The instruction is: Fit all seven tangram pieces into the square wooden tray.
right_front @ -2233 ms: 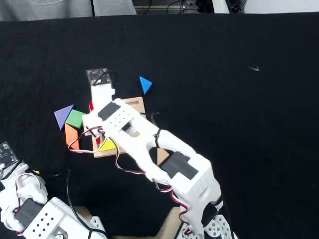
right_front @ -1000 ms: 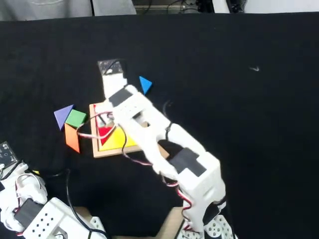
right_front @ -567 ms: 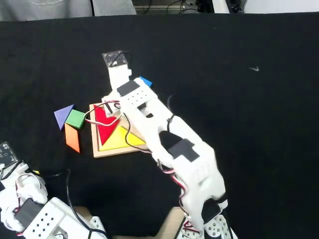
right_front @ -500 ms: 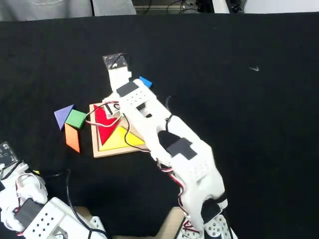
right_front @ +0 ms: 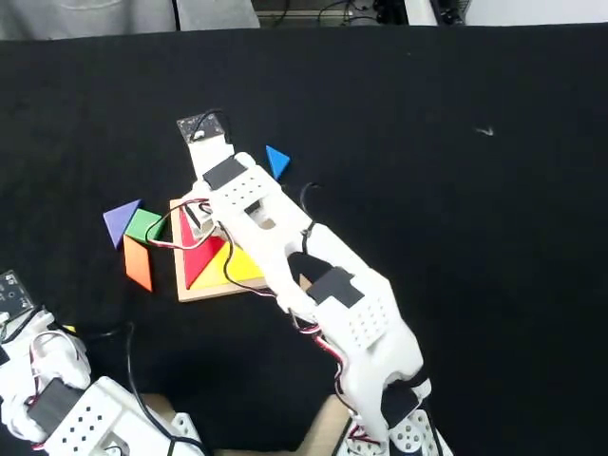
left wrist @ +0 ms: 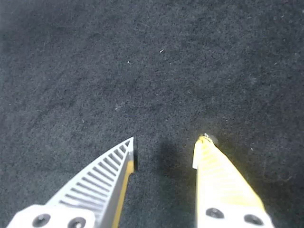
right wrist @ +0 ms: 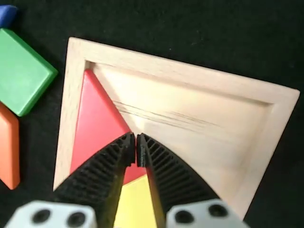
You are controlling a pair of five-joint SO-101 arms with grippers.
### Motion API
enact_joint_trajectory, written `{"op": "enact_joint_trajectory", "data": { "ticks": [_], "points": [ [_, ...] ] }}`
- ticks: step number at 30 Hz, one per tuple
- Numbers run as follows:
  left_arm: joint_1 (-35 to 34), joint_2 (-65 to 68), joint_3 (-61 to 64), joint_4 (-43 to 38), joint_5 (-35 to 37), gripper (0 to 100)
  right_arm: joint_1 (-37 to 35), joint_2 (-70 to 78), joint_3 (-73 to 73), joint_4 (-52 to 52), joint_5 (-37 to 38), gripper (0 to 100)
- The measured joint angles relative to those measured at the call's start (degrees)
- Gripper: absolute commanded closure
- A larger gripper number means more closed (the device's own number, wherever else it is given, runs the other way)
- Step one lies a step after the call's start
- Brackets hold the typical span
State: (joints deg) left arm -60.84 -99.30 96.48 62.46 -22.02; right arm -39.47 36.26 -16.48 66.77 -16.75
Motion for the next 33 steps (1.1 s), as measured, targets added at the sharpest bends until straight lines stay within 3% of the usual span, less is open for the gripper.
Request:
{"op": "enact_joint_trajectory", "data": {
  "ticks": [7,10,15,20,26,33],
  "points": [
    [0.88,0.00,0.00,-0.44,0.00,79,4.04,-3.60,-2.29,4.92,0.18,98.8],
    [5.45,0.00,0.00,-0.44,-0.09,79,6.07,-10.64,-2.37,8.70,2.73,98.8],
    [13.10,0.00,-5.63,-0.44,-0.09,79,10.37,-24.62,-2.29,14.95,13.98,98.8],
    [24.00,1.67,-18.11,5.45,0.18,79,20.57,-38.95,3.52,17.14,20.48,98.8],
    [37.19,14.95,-34.64,12.57,3.16,79,29.36,-51.43,19.96,15.91,21.71,98.8],
    [40.53,41.05,-54.86,13.45,2.29,79,30.07,-64.79,46.86,1.05,21.63,98.8]
  ]
}}
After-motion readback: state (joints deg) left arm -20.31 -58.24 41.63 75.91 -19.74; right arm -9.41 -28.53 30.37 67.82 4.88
